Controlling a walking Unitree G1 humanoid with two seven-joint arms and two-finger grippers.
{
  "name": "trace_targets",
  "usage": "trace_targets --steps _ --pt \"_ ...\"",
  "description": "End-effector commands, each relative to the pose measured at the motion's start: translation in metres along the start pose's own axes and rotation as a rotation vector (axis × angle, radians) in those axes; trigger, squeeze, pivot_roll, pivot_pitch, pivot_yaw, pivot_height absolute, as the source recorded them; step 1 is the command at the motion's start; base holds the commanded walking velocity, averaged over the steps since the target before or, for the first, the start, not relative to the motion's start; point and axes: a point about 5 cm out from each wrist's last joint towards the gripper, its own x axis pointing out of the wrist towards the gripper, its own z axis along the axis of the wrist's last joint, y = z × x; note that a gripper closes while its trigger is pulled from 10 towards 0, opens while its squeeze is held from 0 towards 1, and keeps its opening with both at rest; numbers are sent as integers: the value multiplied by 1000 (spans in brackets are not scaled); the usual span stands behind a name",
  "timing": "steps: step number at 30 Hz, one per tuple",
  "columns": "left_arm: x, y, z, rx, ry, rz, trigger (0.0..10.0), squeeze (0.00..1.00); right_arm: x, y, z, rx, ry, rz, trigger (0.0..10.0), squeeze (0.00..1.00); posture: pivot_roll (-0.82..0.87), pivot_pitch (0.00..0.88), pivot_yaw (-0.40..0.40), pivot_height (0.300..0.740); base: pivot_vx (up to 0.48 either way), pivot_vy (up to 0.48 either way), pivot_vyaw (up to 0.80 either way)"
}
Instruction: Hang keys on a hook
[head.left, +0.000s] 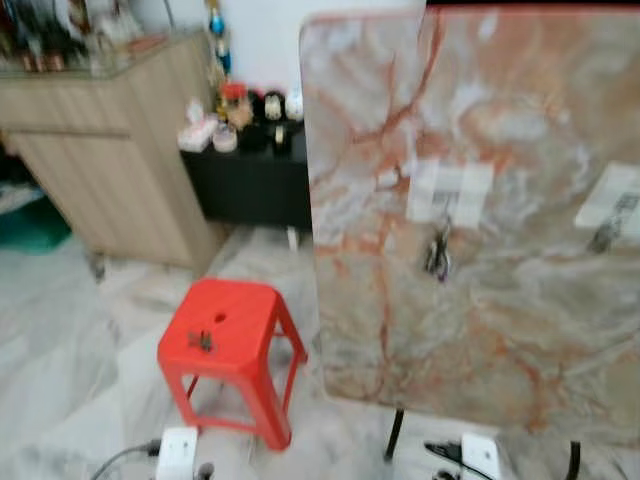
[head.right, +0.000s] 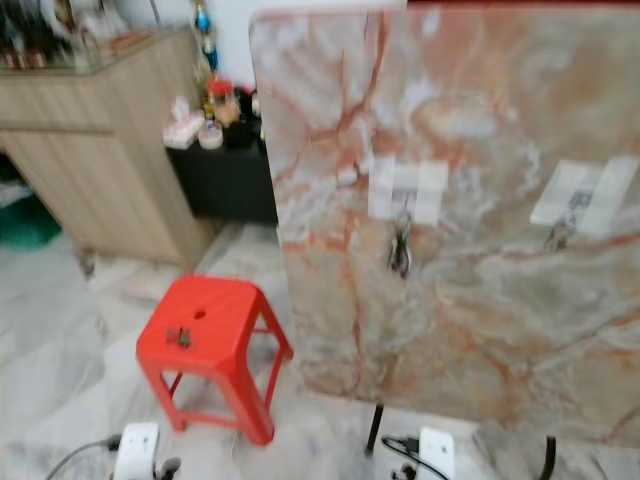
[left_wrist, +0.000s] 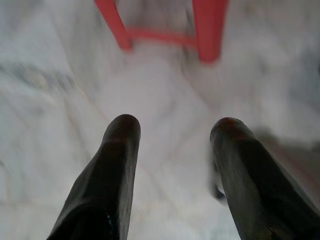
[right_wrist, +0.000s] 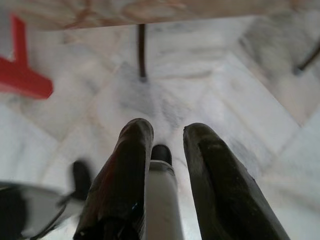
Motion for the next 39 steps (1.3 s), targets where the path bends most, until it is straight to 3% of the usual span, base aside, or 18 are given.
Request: trace_targets --steps 1,7,17,39 --pt "0 8 4 14 -22 24 10000 0 0 9 1 1 -4 21 10000 0 10 0 9 740 0 420 0" --pt "-2 4 -2 13 -13 15 10000 0 -1 0 -6 10 13 5 10000 0 -2 0 16 740 0 420 0" --pt "-2 5 -4 19 -20 12 10000 0 0 10 -4 -2 6 26 10000 0 3 0 15 740 0 419 0" --pt "-2 7 -3 7 -30 15 10000 0 -1 12 -10 0 21 25 10000 0 10 0 11 740 0 420 0"
